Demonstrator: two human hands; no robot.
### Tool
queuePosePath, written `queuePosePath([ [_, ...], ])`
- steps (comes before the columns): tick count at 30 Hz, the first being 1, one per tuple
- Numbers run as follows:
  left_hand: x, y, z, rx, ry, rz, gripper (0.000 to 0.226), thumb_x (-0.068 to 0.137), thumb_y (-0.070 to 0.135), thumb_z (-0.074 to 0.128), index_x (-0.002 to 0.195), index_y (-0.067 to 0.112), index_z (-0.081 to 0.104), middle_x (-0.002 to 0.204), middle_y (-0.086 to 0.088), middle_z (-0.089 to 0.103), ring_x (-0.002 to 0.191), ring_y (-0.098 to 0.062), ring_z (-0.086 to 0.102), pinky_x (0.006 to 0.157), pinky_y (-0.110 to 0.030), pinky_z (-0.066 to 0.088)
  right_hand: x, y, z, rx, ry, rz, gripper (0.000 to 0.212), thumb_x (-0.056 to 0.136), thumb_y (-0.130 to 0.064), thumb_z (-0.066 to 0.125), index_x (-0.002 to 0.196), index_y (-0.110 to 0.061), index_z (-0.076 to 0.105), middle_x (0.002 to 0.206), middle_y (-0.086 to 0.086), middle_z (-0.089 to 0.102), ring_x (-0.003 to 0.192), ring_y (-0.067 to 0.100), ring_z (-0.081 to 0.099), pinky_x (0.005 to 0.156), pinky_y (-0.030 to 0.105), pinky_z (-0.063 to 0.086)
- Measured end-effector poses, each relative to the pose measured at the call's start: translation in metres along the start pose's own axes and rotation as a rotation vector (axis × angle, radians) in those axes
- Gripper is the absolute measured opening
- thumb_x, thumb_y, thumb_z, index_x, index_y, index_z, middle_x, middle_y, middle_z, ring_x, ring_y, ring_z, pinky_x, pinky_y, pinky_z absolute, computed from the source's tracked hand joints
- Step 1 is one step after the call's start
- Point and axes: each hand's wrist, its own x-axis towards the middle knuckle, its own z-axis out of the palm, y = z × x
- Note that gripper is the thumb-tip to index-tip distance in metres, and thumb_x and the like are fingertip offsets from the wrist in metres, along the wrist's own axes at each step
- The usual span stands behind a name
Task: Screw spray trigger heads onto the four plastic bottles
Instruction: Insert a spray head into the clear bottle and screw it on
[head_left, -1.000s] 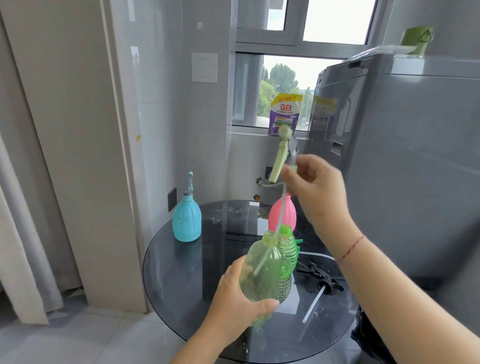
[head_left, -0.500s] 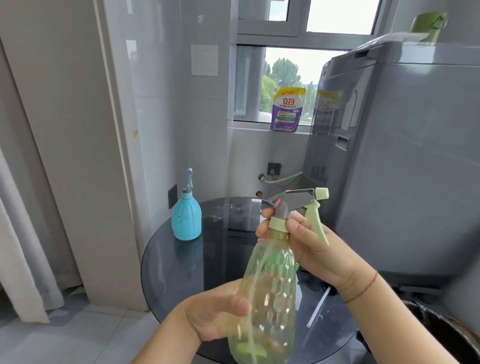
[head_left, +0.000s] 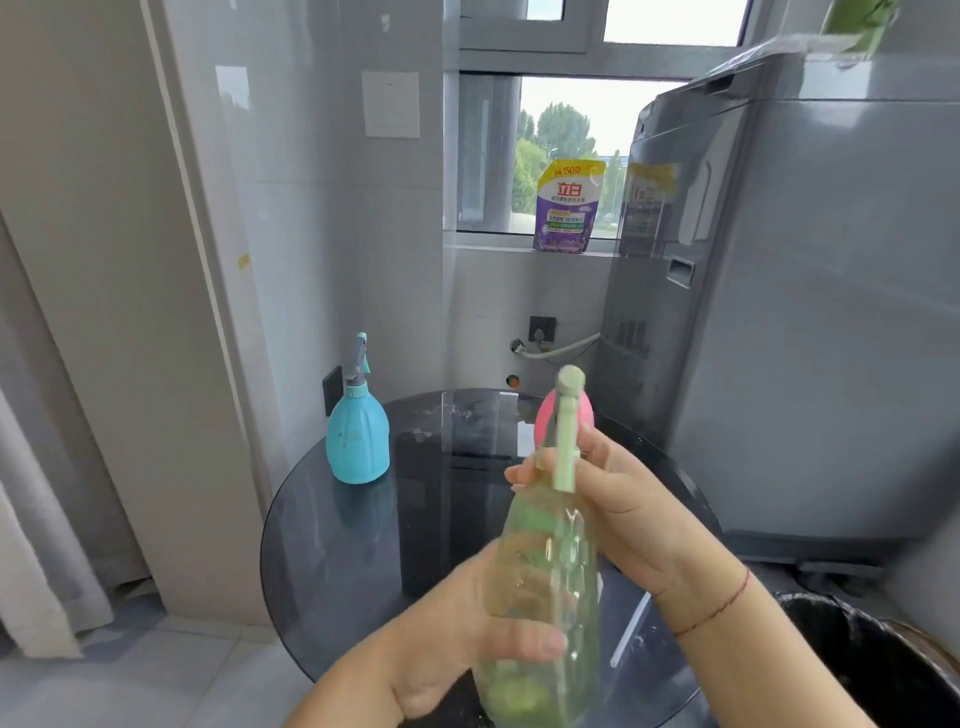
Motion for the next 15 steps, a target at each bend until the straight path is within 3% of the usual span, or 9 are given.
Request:
queuePosePath([
  [2, 0.003, -0.002, 0.005, 0.115, 0.237, 0.054, 0.067, 0.057, 0.031, 0.090, 0.109, 0.059, 0.057, 0.105, 0.011, 0.069, 0.104, -0.002, 0.066, 0.090, -0.028, 0.055, -0.001, 0.004, 0.010, -0.168, 0.135, -0.037, 0.049, 0.072, -0.025, 0.074, 0.107, 0.005, 0.056, 0.080, 0.005, 0.075, 0.088, 0.020, 0.075, 0.076, 0.027, 0.060],
  [4, 0.001, 0.001, 0.006, 0.149, 0.344, 0.052, 0.071, 0.052, 0.035, 0.090, 0.108, 0.060, 0.056, 0.109, 0.005, 0.068, 0.105, -0.004, 0.065, 0.093, -0.029, 0.054, -0.003, 0.005, 0.015, -0.271, 0.170, -0.061, 0.053, 0.075, -0.034, 0.071, 0.112, 0.002, 0.059, 0.091, 0.003, 0.077, 0.085, 0.013, 0.073, 0.072, 0.023, 0.057],
  [5, 0.000, 0.001, 0.004, 0.104, 0.301, 0.036, 0.070, 0.054, 0.033, 0.089, 0.111, 0.059, 0.056, 0.114, 0.001, 0.066, 0.108, -0.007, 0.064, 0.093, -0.029, 0.054, -0.005, 0.003, 0.016, -0.242, 0.128, -0.044, 0.047, 0.078, -0.036, 0.068, 0.113, -0.004, 0.062, 0.099, 0.001, 0.077, 0.086, 0.012, 0.071, 0.076, 0.027, 0.058],
  [8, -0.008, 0.008, -0.004, -0.017, -0.032, -0.001, 0.076, 0.069, 0.028, 0.082, 0.134, 0.047, 0.046, 0.131, -0.008, 0.056, 0.125, -0.019, 0.055, 0.103, -0.041, 0.048, -0.010, -0.007, 0.015, -0.017, -0.038, 0.080, 0.038, 0.090, -0.031, 0.059, 0.122, -0.012, 0.063, 0.116, 0.005, 0.073, 0.096, 0.019, 0.066, 0.094, 0.044, 0.052],
  [10, -0.009, 0.005, -0.004, -0.016, -0.015, 0.028, 0.077, 0.068, 0.027, 0.082, 0.133, 0.047, 0.047, 0.126, -0.004, 0.060, 0.123, -0.018, 0.057, 0.102, -0.040, 0.048, -0.010, -0.007, 0.016, -0.027, -0.043, 0.052, 0.038, 0.088, -0.025, 0.059, 0.122, -0.008, 0.063, 0.113, 0.007, 0.074, 0.097, 0.019, 0.068, 0.092, 0.042, 0.054],
  [11, -0.006, 0.002, -0.001, 0.027, 0.114, 0.034, 0.074, 0.061, 0.030, 0.085, 0.124, 0.053, 0.052, 0.117, 0.003, 0.065, 0.116, -0.012, 0.061, 0.096, -0.033, 0.051, -0.008, -0.004, 0.019, -0.067, 0.017, 0.005, 0.035, 0.085, -0.021, 0.061, 0.117, -0.006, 0.065, 0.108, 0.007, 0.075, 0.094, 0.017, 0.070, 0.087, 0.036, 0.058],
  [13, 0.000, -0.007, 0.010, 0.267, 0.526, 0.050, 0.073, 0.049, 0.038, 0.084, 0.109, 0.061, 0.050, 0.102, 0.019, 0.064, 0.104, -0.003, 0.061, 0.086, -0.025, 0.051, -0.005, 0.004, 0.029, -0.127, 0.208, -0.081, 0.024, 0.082, -0.008, 0.069, 0.105, -0.001, 0.068, 0.096, 0.008, 0.078, 0.082, 0.015, 0.071, 0.072, 0.023, 0.059],
  [15, 0.002, -0.007, 0.019, 0.500, 0.714, 0.041, 0.077, 0.048, 0.043, 0.077, 0.113, 0.060, 0.041, 0.105, 0.025, 0.056, 0.108, -0.003, 0.053, 0.088, -0.024, 0.047, -0.003, 0.013, 0.037, -0.204, 0.343, -0.132, 0.024, 0.079, -0.004, 0.074, 0.100, 0.004, 0.064, 0.082, 0.005, 0.073, 0.069, 0.011, 0.068, 0.062, 0.019, 0.056],
])
